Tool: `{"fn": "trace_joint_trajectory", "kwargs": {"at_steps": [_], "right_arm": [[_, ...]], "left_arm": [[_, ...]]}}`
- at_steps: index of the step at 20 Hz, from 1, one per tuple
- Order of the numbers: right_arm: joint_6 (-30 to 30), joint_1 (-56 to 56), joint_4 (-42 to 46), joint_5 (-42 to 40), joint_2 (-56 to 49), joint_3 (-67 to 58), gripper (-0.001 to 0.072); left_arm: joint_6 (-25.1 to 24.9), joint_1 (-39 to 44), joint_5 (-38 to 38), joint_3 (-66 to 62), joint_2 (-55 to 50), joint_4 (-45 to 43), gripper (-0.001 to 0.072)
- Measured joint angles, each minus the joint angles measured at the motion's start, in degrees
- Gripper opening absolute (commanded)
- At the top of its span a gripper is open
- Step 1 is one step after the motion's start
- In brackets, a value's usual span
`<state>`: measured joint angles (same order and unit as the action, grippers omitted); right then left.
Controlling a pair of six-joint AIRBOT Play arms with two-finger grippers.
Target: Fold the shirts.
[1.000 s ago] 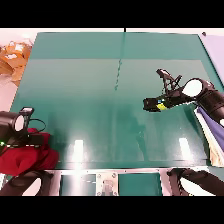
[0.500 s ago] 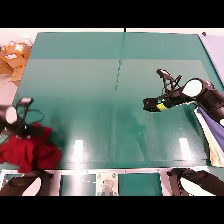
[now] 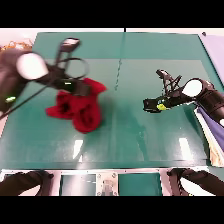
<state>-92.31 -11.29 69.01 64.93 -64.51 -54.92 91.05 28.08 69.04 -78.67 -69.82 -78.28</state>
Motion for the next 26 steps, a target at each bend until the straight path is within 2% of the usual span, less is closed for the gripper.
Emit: {"fn": "trace_joint_trajectory", "kwargs": {"at_steps": [1,2,3,4,8,14,19,20,21,22,26], "right_arm": [[-0.02,0.28,0.00,0.28,0.00,-0.04,0.0123],[0.00,0.76,0.00,0.42,0.00,-0.26,0.0281],[0.00,1.42,0.00,0.59,-0.02,-0.70,0.0396],[0.02,2.25,0.00,0.92,-0.02,-1.31,0.0450],[0.11,6.67,0.02,1.16,-0.42,-3.91,0.0451],[4.04,6.62,-4.28,-0.46,-9.38,-4.74,0.0449],[10.47,-0.52,-14.64,-4.59,-20.98,-5.09,0.0408],[11.19,-1.70,-16.39,-5.44,-22.82,-5.33,0.0296],[11.76,-2.80,-17.90,-6.16,-24.55,-5.86,0.0130],[12.13,-3.56,-19.17,-6.54,-25.75,-6.54,0.0014],[13.05,-3.61,-21.75,-5.79,-28.06,-11.37,0.0015]], "left_arm": [[-0.02,1.66,-1.05,-1.51,-3.54,2.16,0.0708],[0.00,2.75,-1.95,-2.58,-6.82,4.74,0.0712],[-0.04,3.23,-2.34,-3.30,-9.44,7.26,0.0712],[-0.13,3.13,-2.36,-3.93,-11.26,9.14,0.0712],[-0.98,-2.93,2.40,-6.69,-13.92,11.89,0.0711],[0.72,-16.31,11.89,-3.85,-14.14,8.13,0.0711],[1.18,-19.63,12.07,7.37,-14.16,6.93,0.0711],[0.72,-19.91,11.47,9.64,-14.16,6.84,0.0711],[0.24,-20.13,10.80,11.47,-14.16,6.69,0.0711],[-0.37,-20.24,10.05,13.03,-14.16,6.69,0.0711],[-2.71,-20.55,7.76,16.57,-14.16,9.20,0.0711]]}}
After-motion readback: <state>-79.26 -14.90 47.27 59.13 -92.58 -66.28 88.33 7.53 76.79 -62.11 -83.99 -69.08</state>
